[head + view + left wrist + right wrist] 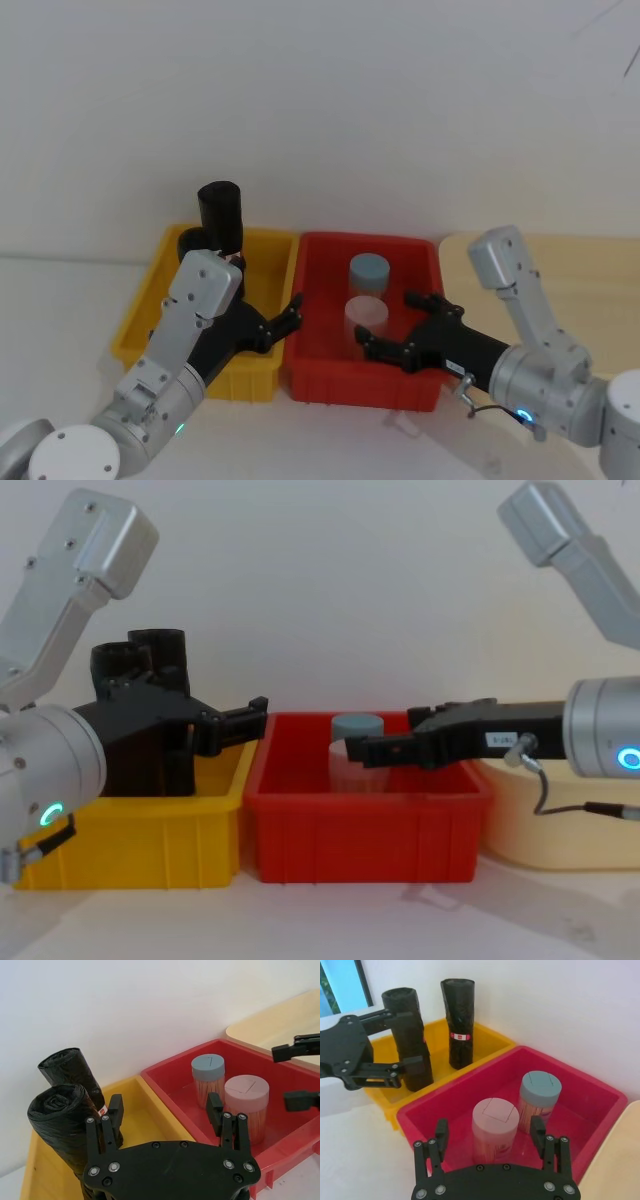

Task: Pick up the garbage bag with the one hand and transfer it to the other hand.

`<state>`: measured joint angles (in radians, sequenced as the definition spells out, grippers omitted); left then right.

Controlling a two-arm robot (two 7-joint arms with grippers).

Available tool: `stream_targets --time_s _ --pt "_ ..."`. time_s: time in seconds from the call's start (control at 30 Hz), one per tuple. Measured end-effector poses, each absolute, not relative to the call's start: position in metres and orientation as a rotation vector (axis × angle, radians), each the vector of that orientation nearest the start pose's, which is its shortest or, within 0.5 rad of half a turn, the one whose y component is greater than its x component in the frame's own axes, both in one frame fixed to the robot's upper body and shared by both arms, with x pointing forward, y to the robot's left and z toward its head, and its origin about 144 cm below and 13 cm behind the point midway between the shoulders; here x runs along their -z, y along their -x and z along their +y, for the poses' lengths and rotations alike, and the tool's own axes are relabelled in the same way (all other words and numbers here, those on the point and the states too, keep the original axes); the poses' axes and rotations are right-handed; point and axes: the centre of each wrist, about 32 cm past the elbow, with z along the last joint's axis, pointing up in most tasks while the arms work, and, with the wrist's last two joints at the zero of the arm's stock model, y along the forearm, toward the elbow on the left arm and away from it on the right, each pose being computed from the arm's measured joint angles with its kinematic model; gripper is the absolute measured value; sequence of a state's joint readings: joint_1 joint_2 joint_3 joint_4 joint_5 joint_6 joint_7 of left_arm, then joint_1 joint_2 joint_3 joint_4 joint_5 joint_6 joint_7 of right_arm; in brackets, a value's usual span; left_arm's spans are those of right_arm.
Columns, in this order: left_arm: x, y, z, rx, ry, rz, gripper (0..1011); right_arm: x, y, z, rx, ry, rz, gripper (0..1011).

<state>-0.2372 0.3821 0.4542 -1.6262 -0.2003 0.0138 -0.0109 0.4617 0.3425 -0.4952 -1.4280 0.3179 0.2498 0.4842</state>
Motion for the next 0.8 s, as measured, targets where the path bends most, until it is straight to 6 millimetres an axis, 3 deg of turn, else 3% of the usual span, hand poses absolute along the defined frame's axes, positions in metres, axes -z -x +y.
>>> stream_targets --time_s 0.8 --pt "-1.204 -0.492 0.198 -1.124 -0.061 -0.268 1001 -1.221 -0.580 -0.174 0.693 0.275 -0.029 991"
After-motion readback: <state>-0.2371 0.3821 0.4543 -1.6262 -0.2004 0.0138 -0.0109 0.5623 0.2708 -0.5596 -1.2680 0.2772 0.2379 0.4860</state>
